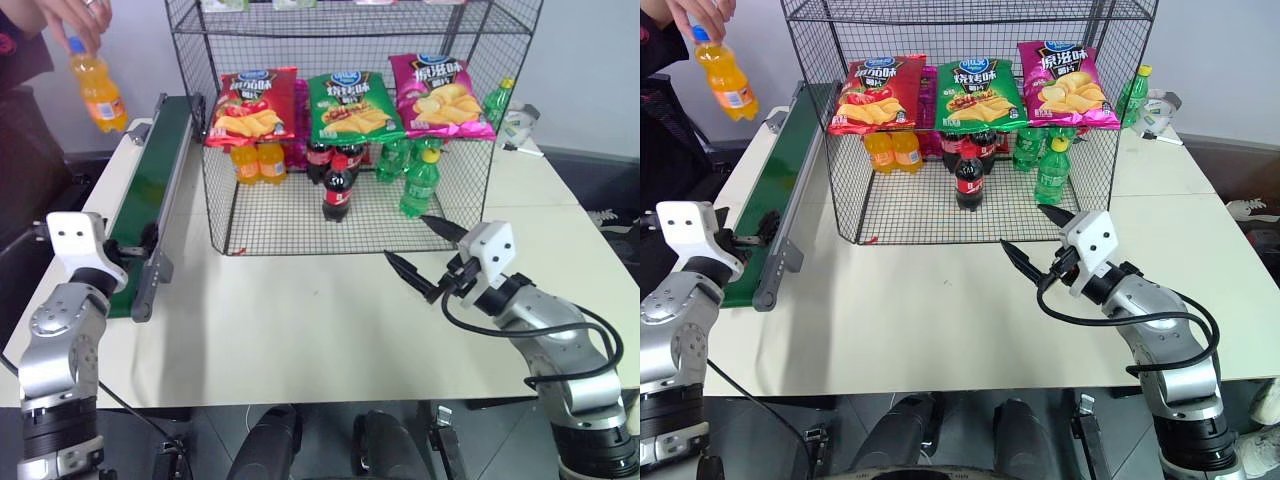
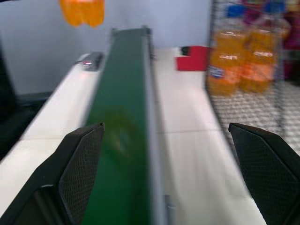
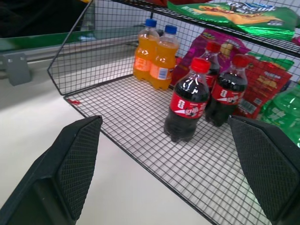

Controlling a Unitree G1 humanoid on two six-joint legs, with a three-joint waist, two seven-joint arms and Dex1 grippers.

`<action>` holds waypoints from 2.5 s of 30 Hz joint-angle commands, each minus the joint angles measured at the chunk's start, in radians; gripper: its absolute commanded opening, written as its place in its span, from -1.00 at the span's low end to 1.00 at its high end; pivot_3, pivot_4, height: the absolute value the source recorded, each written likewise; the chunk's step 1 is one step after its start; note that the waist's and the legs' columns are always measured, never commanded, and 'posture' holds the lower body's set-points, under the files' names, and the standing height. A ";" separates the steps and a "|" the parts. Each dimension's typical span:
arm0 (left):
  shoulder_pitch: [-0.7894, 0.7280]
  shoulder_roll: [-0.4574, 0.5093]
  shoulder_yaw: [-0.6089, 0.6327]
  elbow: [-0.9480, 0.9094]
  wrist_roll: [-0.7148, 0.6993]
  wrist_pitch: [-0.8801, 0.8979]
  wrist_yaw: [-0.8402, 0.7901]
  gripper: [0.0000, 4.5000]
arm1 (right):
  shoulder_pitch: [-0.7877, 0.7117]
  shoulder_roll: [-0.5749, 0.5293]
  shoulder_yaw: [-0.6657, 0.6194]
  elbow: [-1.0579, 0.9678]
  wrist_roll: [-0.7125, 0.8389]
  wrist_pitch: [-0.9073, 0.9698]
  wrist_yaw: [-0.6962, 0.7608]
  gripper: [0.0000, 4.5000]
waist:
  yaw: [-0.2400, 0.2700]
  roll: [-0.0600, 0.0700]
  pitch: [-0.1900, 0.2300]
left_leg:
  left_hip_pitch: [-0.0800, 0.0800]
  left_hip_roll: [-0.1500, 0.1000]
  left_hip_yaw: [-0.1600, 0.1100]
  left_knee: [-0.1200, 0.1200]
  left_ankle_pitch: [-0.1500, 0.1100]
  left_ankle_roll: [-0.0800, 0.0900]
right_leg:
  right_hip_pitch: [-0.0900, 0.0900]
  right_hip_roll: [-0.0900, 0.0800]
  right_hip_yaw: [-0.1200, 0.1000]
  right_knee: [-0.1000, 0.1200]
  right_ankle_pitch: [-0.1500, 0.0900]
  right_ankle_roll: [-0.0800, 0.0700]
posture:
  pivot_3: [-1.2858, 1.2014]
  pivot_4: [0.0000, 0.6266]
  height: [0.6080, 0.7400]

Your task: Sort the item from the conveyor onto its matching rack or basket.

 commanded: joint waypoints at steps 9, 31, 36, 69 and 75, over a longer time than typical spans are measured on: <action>0.041 0.008 0.101 0.003 0.040 -0.067 0.051 0.98 | -0.036 0.023 0.035 -0.012 0.006 -0.006 0.006 1.00 | 0.000 0.000 0.000 | 0.000 0.000 0.000 0.000 0.000 0.000 | -0.001 0.000 0.000 0.000 0.000 0.000 | 0.03 -0.52 1.00; -0.026 0.014 0.100 0.083 0.132 -0.105 0.158 0.98 | -0.100 0.036 0.040 0.090 -0.004 -0.071 0.036 1.00 | 0.000 0.000 0.000 | 0.000 0.000 0.000 0.000 0.000 0.000 | -0.001 0.000 0.000 0.000 0.000 0.000 | 0.03 -0.52 1.00; -0.031 0.013 0.084 0.096 0.142 -0.128 0.152 0.98 | -0.123 0.050 0.052 0.083 -0.013 -0.055 0.026 1.00 | 0.000 0.000 0.000 | 0.000 0.000 0.000 0.000 0.000 0.000 | -0.001 0.000 0.000 0.000 0.000 0.000 | 0.03 -0.52 1.00; -0.048 0.013 0.052 0.119 0.143 -0.171 0.110 0.98 | -0.110 0.050 0.070 0.091 0.021 -0.054 0.089 1.00 | 0.000 0.000 0.000 | 0.000 0.000 0.000 0.000 0.000 0.000 | -0.001 0.000 0.000 0.000 0.000 0.001 | 0.03 -0.52 1.00; -0.048 0.010 0.049 0.121 0.145 -0.173 0.107 0.98 | -0.106 0.048 0.080 0.041 0.079 0.017 0.108 1.00 | 0.000 0.000 0.000 | 0.000 0.000 0.000 0.000 0.000 0.000 | -0.001 0.000 0.000 0.000 0.000 0.001 | 0.03 -0.52 1.00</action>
